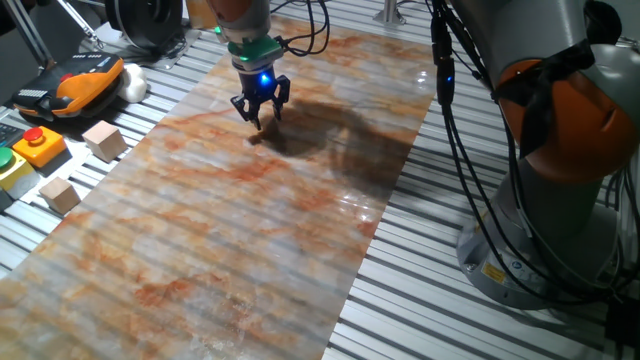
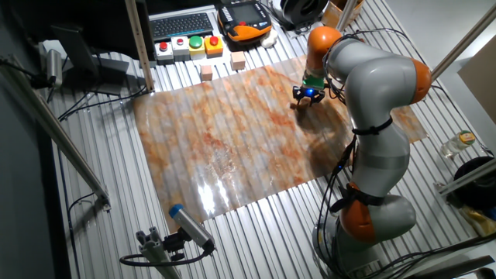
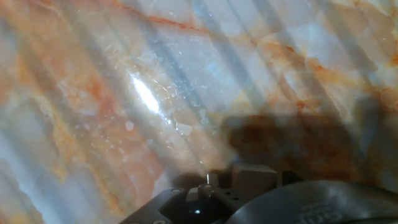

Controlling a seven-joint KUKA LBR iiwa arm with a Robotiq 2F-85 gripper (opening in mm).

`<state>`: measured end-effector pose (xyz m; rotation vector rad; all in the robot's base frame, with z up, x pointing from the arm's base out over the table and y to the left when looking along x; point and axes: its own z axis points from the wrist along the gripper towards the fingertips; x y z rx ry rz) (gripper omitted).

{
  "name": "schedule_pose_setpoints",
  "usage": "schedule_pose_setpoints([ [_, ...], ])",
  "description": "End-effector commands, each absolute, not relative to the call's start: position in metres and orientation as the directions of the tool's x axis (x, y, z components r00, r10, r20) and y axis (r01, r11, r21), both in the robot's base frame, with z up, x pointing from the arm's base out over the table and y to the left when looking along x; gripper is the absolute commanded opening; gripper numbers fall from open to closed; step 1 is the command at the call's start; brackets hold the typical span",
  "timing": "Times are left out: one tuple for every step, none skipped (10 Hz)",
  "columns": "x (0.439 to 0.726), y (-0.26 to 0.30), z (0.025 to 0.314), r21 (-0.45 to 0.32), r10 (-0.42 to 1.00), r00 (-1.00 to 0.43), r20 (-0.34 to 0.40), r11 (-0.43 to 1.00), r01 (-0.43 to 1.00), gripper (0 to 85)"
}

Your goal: Hold a small block with the gripper and sweep it from left to right on the table

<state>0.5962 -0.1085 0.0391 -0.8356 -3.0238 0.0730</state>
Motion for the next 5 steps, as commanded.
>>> schedule_pose_setpoints([
  [0.5962, -0.1084, 0.039, -0.045, 0.511, -0.86, -0.008, 0.859, 0.511, 51.0],
  [0.5963, -0.1083, 0.0389, -0.042, 0.51, -0.86, -0.007, 0.859, 0.509, 51.0],
  [0.5966, -0.1082, 0.0386, -0.042, 0.51, -0.86, -0.007, 0.859, 0.509, 51.0],
  [0.5967, -0.1082, 0.0385, -0.04, 0.51, -0.86, -0.006, 0.86, 0.509, 51.0],
  [0.5967, -0.1081, 0.0382, -0.037, 0.51, -0.86, -0.004, 0.86, 0.509, 51.0],
])
